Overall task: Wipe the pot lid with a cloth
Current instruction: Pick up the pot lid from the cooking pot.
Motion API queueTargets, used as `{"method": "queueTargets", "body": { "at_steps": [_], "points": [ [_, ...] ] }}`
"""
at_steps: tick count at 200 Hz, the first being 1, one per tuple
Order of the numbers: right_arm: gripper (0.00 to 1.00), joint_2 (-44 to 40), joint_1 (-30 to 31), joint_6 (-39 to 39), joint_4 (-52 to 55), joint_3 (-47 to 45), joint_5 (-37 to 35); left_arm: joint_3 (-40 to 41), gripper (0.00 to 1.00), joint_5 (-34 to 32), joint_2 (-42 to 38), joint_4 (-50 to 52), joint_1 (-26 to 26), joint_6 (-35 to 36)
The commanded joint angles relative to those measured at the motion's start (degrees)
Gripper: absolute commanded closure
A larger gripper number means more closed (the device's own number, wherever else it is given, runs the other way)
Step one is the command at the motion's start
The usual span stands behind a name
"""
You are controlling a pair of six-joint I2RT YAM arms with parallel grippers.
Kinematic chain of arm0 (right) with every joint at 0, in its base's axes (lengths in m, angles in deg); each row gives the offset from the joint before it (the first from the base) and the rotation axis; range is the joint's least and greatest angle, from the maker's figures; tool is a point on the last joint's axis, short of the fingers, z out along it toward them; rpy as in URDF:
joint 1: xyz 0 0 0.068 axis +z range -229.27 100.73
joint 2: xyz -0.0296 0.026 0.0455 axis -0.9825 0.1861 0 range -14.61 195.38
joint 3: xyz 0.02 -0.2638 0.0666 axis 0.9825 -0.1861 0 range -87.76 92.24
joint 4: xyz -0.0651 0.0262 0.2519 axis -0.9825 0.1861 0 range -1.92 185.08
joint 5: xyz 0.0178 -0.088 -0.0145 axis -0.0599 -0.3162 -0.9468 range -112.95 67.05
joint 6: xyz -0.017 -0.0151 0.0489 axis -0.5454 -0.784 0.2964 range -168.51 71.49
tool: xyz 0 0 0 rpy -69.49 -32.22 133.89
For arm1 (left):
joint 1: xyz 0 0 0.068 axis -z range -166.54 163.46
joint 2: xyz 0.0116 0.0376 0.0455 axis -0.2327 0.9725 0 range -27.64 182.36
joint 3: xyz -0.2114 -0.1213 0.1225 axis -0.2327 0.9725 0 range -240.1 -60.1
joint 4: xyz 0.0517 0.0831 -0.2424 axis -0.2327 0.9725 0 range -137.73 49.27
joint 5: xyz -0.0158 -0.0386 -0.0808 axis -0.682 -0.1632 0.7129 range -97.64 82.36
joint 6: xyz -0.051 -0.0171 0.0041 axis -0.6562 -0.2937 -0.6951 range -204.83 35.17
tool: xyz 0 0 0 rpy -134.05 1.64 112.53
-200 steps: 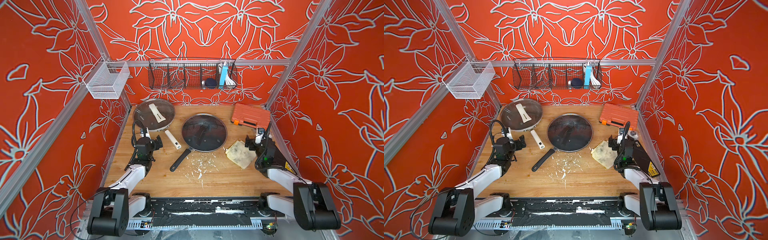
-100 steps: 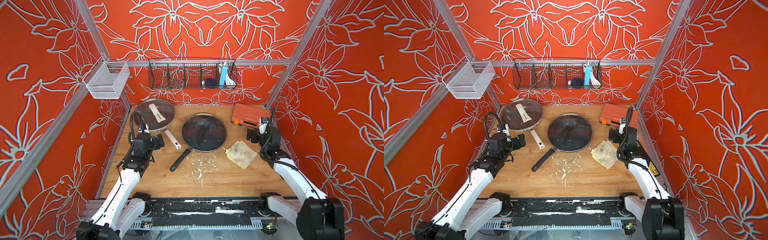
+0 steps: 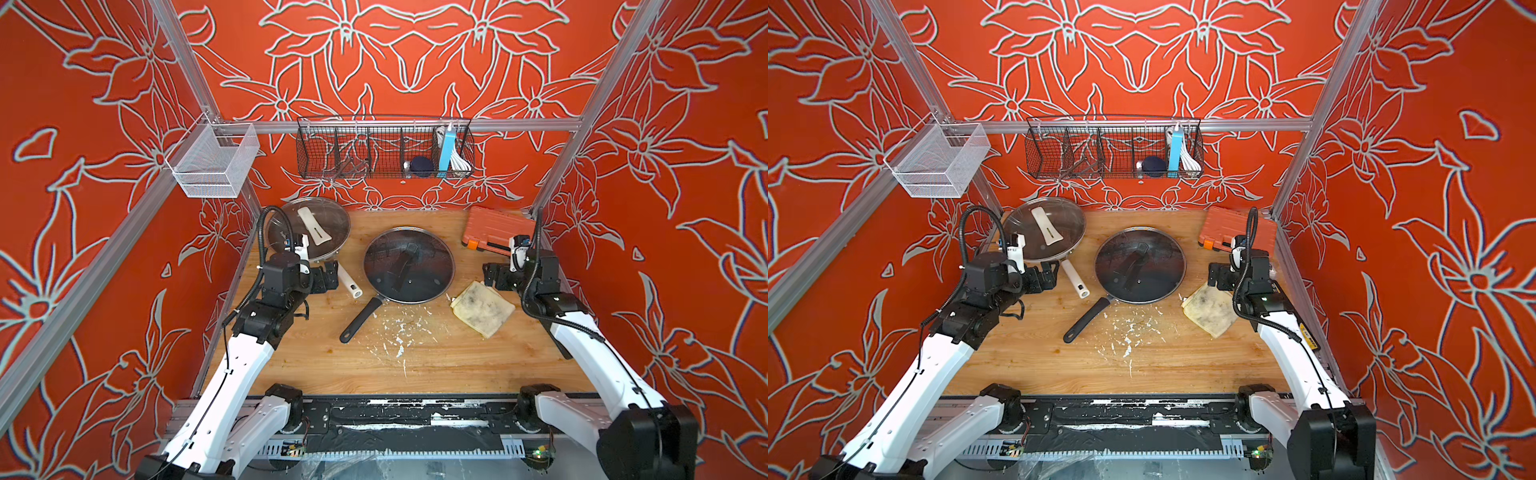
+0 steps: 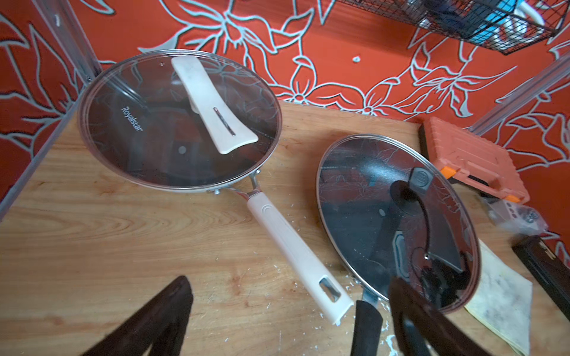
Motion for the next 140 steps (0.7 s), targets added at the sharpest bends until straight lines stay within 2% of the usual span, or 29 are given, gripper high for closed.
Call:
{"method": "queueTargets", "body": {
  "at_steps": [1,28,50,89,118,140],
  "points": [
    [0.01,-0.97,2.26,-0.18,5.48,2.64,-0.62,-2.93,0.02,3.91,1.54,3.79,1.09,0.25],
    [0.01,-1.32,5.54,-1.15,8.55,3.91,-1.53,-4.84,0.02,4.16,3.06,5.55,3.13,1.26],
    [0.01,-1.86,7.97,-1.29,10.85,4.57,-2.03,-7.09,0.02,3.47,4.68,7.06,6.80,3.20],
    [0.02,-3.58,10.07,0.63,15.74,3.92,-2.15,-12.72,0.02,0.46,12.43,8.26,14.60,4.32],
    [0.02,-5.41,10.45,2.27,18.93,2.43,-2.54,-20.73,0.02,-0.63,20.51,11.68,20.29,6.20],
    [0.03,-6.31,10.53,3.01,20.36,1.53,-2.46,-26.81,0.02,0.13,27.57,14.28,22.43,5.83]
  ]
}}
